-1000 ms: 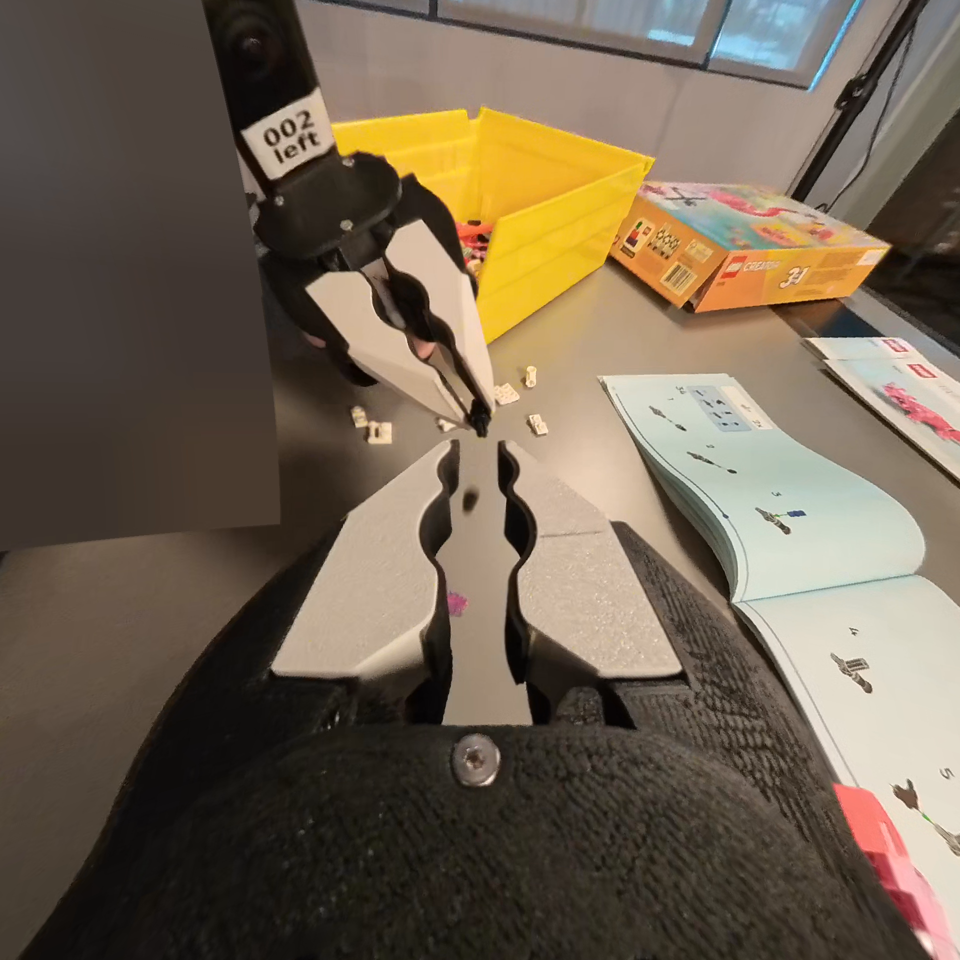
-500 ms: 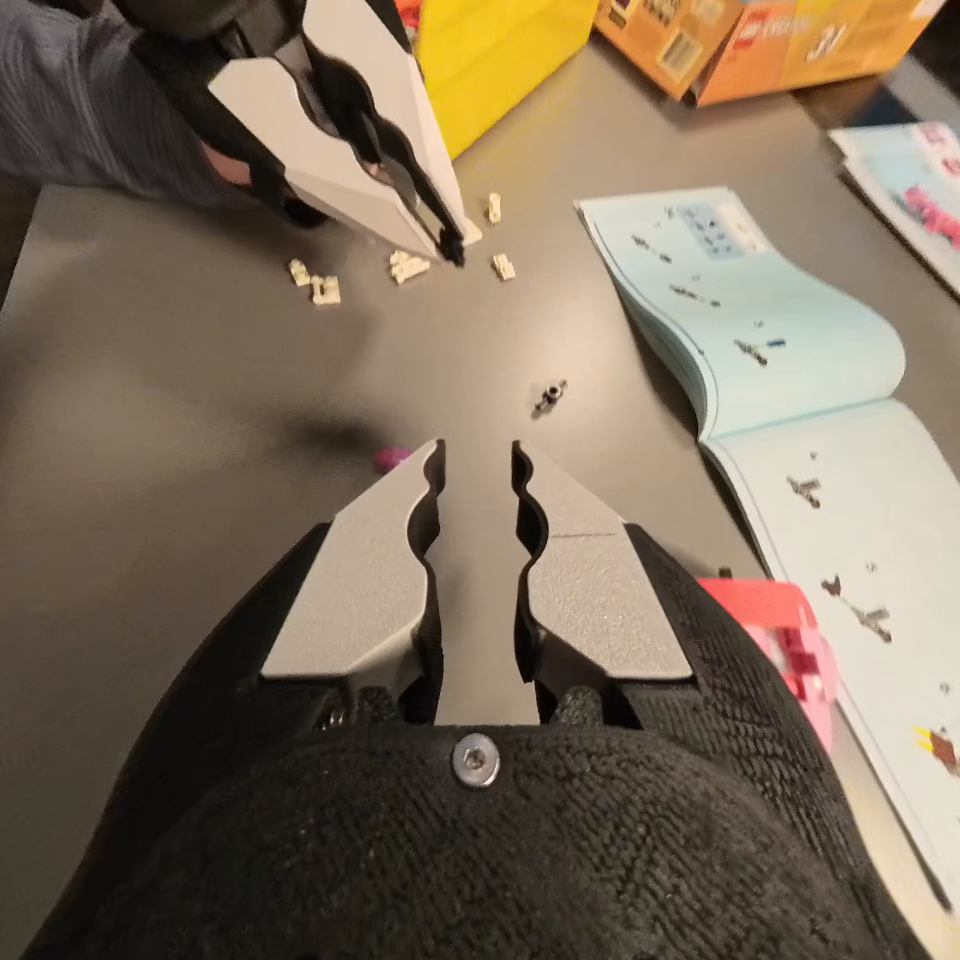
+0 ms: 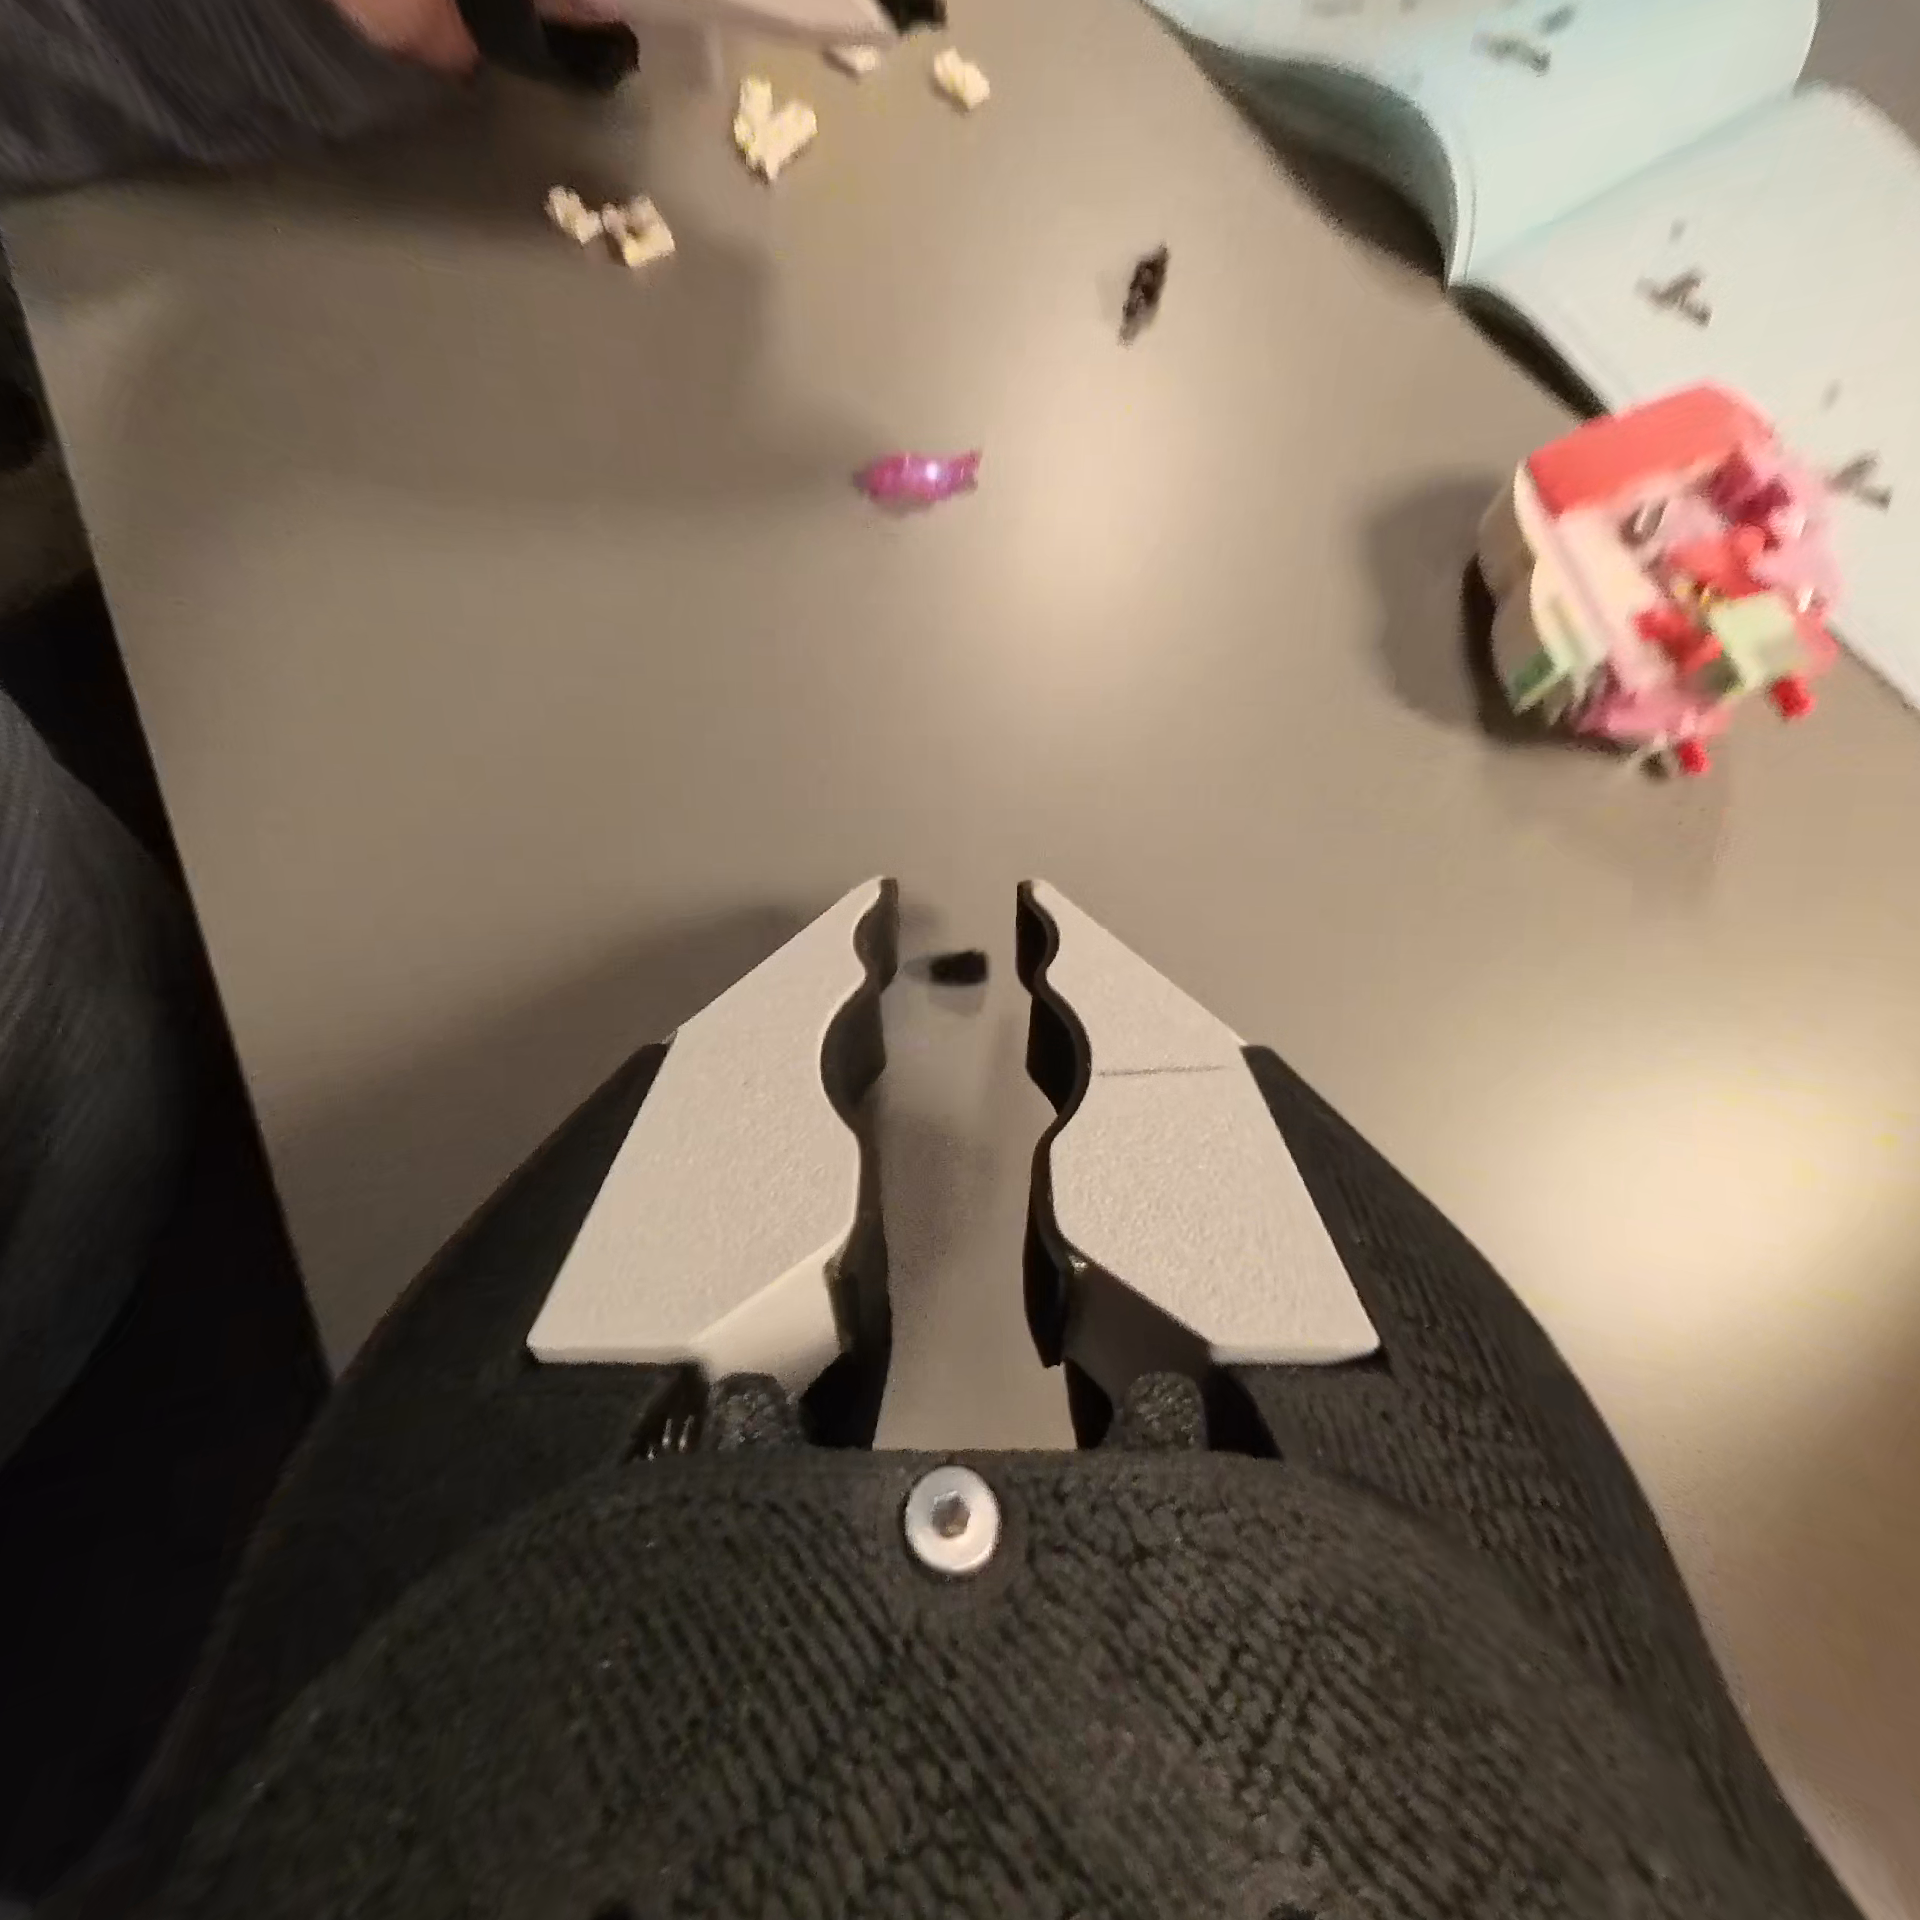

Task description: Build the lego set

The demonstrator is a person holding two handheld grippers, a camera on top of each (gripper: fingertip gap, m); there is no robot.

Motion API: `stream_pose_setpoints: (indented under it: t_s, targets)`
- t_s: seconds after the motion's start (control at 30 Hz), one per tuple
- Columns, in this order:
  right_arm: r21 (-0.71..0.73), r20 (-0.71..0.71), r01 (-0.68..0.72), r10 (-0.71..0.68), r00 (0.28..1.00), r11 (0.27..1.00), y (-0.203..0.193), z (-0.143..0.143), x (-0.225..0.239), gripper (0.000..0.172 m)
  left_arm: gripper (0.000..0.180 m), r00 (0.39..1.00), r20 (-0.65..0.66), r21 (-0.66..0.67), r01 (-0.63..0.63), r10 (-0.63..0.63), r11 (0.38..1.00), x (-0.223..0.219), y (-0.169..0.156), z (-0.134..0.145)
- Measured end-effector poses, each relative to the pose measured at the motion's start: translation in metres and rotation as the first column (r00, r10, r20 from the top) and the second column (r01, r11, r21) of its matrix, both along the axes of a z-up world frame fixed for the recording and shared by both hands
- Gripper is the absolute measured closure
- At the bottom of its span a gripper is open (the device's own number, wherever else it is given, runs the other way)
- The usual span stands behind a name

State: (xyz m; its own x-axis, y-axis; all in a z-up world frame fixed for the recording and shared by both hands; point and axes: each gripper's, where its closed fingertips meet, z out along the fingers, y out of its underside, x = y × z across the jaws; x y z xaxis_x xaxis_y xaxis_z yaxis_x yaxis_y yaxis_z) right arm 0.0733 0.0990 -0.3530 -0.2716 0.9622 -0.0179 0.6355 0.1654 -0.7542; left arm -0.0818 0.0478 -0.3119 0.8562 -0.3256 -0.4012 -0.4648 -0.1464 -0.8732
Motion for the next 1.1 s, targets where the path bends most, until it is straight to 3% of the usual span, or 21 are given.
stream_pose_setpoints:
  t_s: [0.2, 0.47, 1.1]
  targets:
    - [-0.047, 0.042, 0.035, -0.033, 0.999, 0.998, -0.009, -0.008, 0.024, 0.156, 0.174, 0.999, -0.046, -0.008, 0.01, -0.01, 1.0, 0.004, 0.0, -0.004]
    - [0.02, 0.078, 0.082, -0.083, 0.994, 0.996, -0.011, -0.013, 0.043, 0.156, 0.174, 0.999, -0.044, -0.011, 0.007, -0.007, 1.0, 0.003, 0.001, -0.004]
    - [-0.083, 0.055, -0.002, 0.006, 0.998, 0.997, -0.04, -0.014, 0.046, 0.156, 0.174, 0.997, -0.072, -0.021, 0.016, -0.017, 1.0, 0.006, 0.001, -0.007]
